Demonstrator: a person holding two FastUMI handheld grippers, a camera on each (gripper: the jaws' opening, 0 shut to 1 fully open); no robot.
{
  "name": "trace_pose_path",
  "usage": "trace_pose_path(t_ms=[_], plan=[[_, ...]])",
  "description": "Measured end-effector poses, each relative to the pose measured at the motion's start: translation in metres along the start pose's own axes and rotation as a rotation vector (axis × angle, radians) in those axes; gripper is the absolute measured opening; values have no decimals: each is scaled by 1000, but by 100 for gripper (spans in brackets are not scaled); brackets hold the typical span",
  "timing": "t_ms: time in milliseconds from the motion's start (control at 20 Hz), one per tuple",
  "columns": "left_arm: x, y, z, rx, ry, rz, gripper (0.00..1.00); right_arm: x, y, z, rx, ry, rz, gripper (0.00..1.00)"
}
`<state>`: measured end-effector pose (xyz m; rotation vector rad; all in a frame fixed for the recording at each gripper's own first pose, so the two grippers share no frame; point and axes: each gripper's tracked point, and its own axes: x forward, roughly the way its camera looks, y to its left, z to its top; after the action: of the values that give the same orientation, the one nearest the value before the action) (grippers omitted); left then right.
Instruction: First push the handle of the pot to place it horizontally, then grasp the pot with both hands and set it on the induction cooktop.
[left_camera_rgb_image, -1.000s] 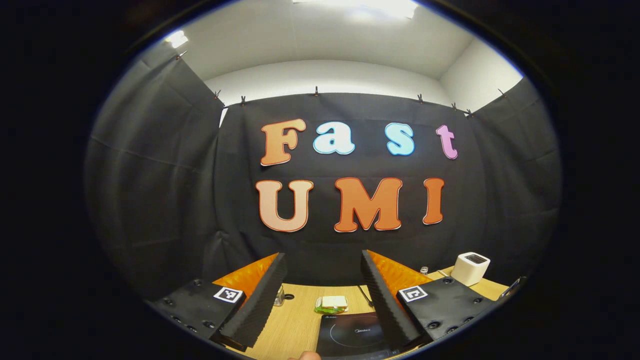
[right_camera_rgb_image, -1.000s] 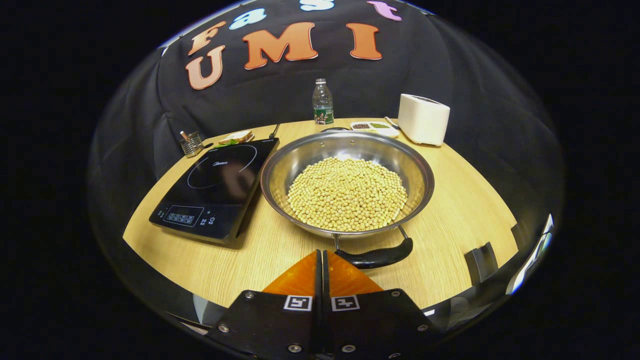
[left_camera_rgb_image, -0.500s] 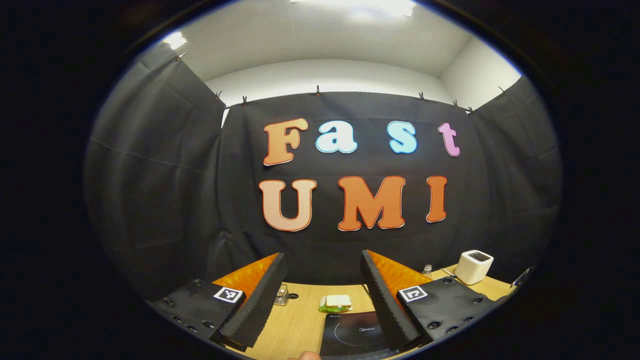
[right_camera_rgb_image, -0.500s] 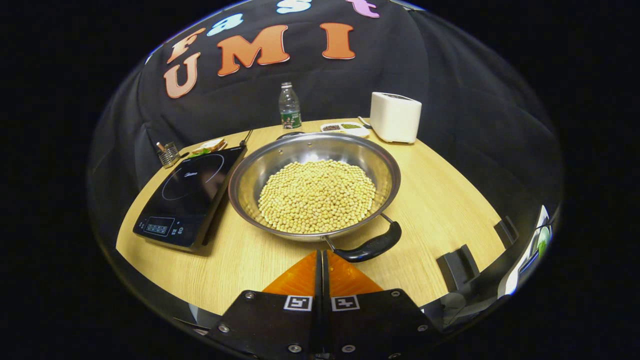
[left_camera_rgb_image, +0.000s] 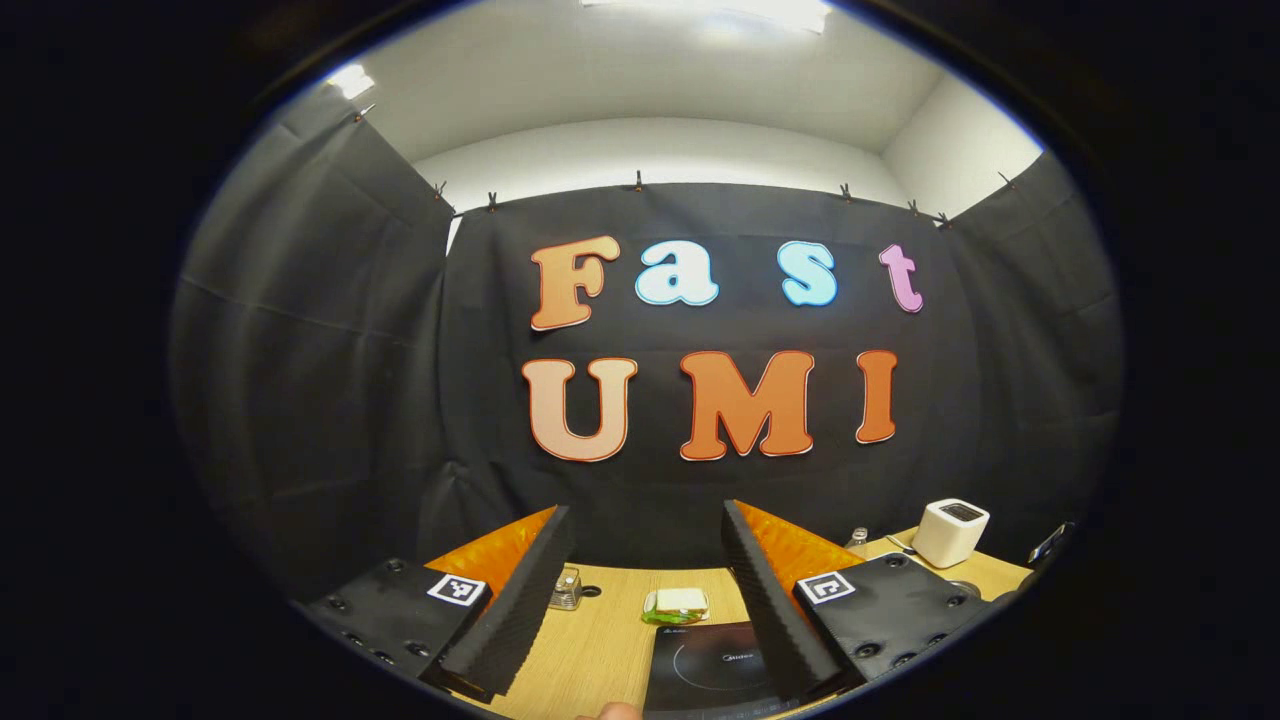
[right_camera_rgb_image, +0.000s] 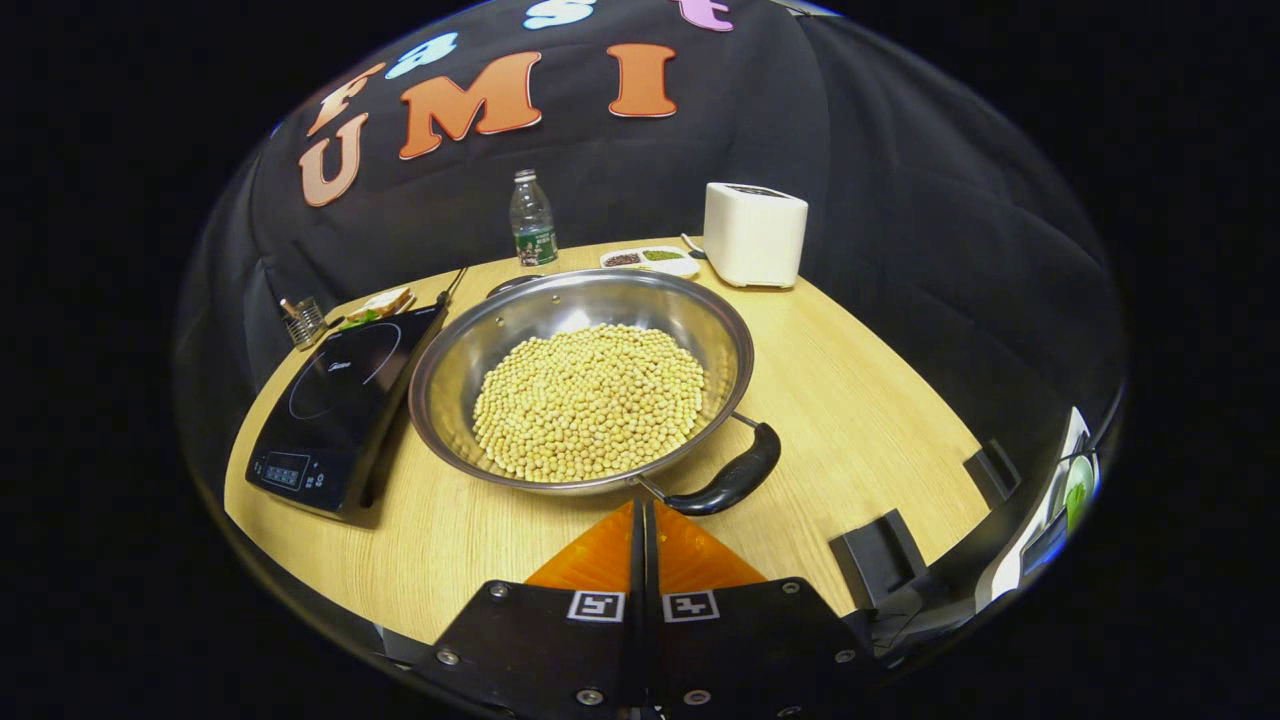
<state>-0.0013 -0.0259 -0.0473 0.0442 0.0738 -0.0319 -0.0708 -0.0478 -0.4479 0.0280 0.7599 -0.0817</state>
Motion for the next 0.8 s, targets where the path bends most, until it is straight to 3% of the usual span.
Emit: trace_pose_path(t_ms=[800], plan=[[0,3,-1,4,8,13,99,39,-51,33,18,-1,-85,0]])
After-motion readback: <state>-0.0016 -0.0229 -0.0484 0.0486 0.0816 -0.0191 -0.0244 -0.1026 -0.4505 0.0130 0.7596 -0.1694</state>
